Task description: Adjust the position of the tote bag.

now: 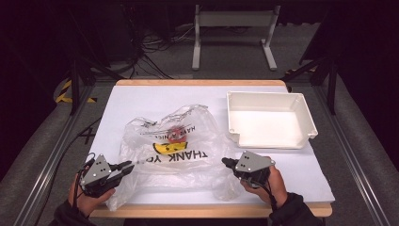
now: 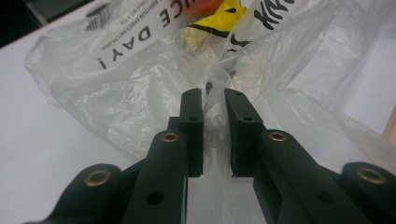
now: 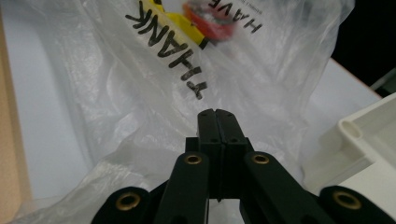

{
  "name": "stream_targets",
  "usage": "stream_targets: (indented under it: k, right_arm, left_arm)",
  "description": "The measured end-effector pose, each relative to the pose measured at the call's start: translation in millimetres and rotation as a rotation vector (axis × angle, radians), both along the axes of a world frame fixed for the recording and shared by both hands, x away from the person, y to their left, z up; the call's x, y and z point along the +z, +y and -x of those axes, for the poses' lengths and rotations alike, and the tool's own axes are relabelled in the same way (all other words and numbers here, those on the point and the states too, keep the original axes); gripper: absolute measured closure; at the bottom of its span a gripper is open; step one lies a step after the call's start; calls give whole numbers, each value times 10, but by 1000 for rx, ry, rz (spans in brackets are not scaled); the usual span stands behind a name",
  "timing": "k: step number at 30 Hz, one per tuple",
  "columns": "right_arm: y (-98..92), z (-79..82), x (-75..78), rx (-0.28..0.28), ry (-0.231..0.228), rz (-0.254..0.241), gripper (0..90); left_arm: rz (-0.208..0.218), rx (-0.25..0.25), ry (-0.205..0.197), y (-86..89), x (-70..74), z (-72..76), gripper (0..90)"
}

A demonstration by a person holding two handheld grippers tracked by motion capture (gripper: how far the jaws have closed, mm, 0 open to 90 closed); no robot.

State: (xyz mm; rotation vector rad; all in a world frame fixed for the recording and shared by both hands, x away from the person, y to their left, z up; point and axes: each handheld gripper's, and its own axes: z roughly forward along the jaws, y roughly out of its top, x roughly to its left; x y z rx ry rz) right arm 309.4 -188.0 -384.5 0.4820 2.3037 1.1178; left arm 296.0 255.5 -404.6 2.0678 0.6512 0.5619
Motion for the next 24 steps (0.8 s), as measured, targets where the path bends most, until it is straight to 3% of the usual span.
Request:
stream_targets:
  k: [5, 9, 12, 15, 21, 24]
  right_arm:
    - [59, -134, 129, -24, -38, -30, 900]
    - [124, -232, 203, -37, -65, -42, 900]
    - [185, -307, 247, -47, -83, -46, 900]
    - [240, -375, 276, -55, -99, -40, 900]
    - [263, -513, 266, -69, -88, -45, 900]
    - [246, -522, 236, -66, -60, -41, 900]
  left_arm:
    - [28, -4, -20, 18, 103, -25, 796]
    - [32, 31, -36, 14, 156, -75, 737]
    - [-1, 54, -62, -3, 186, -111, 719]
    - [-2, 58, -56, 3, 196, -147, 716]
    - [-37, 51, -31, 42, 184, -216, 879]
    - [-30, 43, -19, 49, 179, -237, 893]
